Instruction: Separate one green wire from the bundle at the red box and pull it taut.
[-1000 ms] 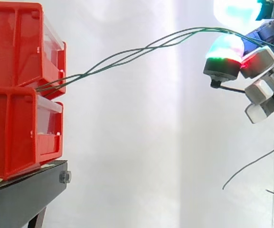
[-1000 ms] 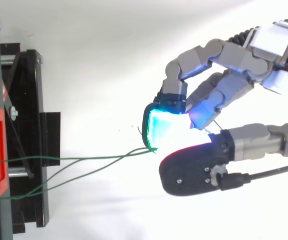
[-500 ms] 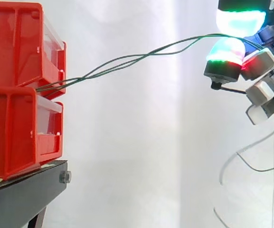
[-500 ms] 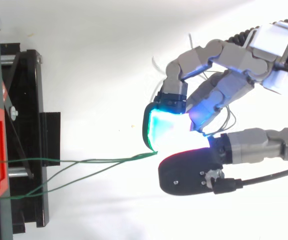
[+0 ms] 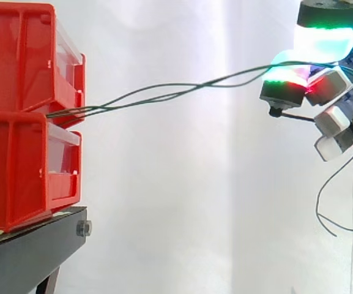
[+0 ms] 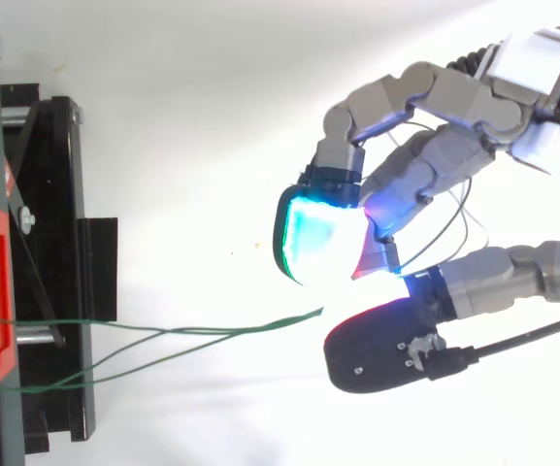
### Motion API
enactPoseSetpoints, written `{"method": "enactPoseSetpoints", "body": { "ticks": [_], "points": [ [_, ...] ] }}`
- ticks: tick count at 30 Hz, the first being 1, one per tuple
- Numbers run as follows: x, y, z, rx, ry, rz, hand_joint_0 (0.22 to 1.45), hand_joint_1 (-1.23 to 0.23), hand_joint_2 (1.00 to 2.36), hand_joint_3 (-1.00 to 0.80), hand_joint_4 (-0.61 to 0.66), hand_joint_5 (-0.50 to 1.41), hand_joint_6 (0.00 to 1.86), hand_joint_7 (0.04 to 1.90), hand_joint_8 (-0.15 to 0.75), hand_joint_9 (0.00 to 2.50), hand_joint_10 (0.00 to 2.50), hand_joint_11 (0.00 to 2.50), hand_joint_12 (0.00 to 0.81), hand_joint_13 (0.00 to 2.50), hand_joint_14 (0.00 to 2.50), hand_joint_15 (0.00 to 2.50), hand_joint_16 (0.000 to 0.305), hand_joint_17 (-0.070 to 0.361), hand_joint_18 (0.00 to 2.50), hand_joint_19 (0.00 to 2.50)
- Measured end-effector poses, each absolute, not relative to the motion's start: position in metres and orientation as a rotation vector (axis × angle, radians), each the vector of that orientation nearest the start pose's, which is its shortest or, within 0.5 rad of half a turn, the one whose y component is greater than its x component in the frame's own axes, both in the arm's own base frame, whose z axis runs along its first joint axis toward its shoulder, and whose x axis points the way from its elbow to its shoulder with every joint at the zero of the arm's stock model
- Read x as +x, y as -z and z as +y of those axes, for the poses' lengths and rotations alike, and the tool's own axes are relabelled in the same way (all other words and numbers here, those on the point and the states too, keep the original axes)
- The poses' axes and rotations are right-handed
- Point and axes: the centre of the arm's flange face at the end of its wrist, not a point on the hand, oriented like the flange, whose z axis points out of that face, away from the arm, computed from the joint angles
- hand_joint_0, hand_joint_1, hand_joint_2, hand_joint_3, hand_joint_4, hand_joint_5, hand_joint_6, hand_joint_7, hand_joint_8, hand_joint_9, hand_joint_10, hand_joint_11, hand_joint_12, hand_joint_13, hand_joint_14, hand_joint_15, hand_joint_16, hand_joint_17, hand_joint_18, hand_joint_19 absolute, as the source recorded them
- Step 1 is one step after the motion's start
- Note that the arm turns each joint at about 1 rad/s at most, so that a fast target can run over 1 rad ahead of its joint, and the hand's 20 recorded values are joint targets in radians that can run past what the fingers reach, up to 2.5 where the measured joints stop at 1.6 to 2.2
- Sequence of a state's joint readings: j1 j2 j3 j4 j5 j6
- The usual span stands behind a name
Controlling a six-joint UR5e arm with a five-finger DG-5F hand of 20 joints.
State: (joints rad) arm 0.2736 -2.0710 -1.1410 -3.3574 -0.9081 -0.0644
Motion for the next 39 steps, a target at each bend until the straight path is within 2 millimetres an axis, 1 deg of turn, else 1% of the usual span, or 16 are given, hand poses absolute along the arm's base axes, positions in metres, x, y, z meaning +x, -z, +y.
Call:
{"method": "enactPoseSetpoints", "body": {
  "ticks": [2,4,7,10,15,18,23,26,31,36,39],
  "points": [
    [0.671,-0.390,-0.014,1.407,-0.652,1.191,0.52,-0.72,1.00,-0.50,0.16,-0.18,0.90,1.00,0.283,1.11,0.02,1.13,0.399,0.89,0.03,0.77,0.057,0.129,0.71,0.64],
    [0.671,-0.390,-0.013,1.407,-0.652,1.191,0.48,-0.66,1.00,-0.50,0.18,-0.18,0.89,0.99,0.300,1.13,0.02,1.13,0.419,0.92,0.03,0.79,0.061,0.138,0.74,0.63],
    [0.671,-0.389,-0.012,1.406,-0.652,1.195,0.45,-0.58,1.00,-0.50,0.19,-0.18,0.88,0.96,0.313,1.14,0.02,1.13,0.437,1.01,0.03,0.86,0.065,0.146,0.76,0.65],
    [0.670,-0.385,-0.011,1.406,-0.648,1.200,0.46,-0.60,1.00,-0.50,0.19,-0.18,0.87,0.96,0.310,1.15,0.02,1.12,0.435,1.06,0.03,0.92,0.065,0.146,0.77,0.66],
    [0.666,-0.364,-0.012,1.410,-0.635,1.212,0.50,-0.68,1.00,-0.50,0.17,-0.19,0.87,0.98,0.290,1.14,0.02,1.14,0.401,1.10,0.03,1.00,0.061,0.137,0.74,0.68],
    [0.667,-0.358,-0.011,1.405,-0.650,1.196,0.51,-0.69,1.00,-0.50,0.16,-0.19,0.86,0.99,0.287,1.14,0.02,1.15,0.397,1.11,0.03,1.03,0.060,0.136,0.74,0.68],
    [0.670,-0.356,-0.009,1.397,-0.669,1.178,0.51,-0.69,1.00,-0.50,0.18,-0.18,0.84,0.97,0.284,1.14,0.02,1.14,0.397,1.14,0.03,1.05,0.060,0.136,0.73,0.68],
    [0.670,-0.356,-0.008,1.393,-0.669,1.179,0.52,-0.70,1.00,-0.50,0.18,-0.18,0.83,0.96,0.284,1.14,0.02,1.15,0.381,1.22,0.03,1.12,0.060,0.136,0.73,0.68],
    [0.670,-0.356,-0.007,1.382,-0.663,1.187,0.55,-0.73,1.01,-0.40,0.17,-0.18,0.82,0.99,0.275,1.13,0.02,1.16,0.350,1.35,0.02,1.25,0.058,0.131,0.72,0.70],
    [0.671,-0.356,-0.006,1.377,-0.662,1.188,0.56,-0.76,1.01,-0.37,0.15,-0.18,0.80,1.02,0.267,1.12,0.02,1.16,0.342,1.36,0.02,1.28,0.058,0.130,0.71,0.70],
    [0.672,-0.356,-0.006,1.369,-0.661,1.188,0.56,-0.78,1.01,-0.41,0.16,-0.18,0.79,1.02,0.270,1.12,0.02,1.16,0.338,1.36,0.02,1.29,0.058,0.131,0.70,0.69]
  ]
}}
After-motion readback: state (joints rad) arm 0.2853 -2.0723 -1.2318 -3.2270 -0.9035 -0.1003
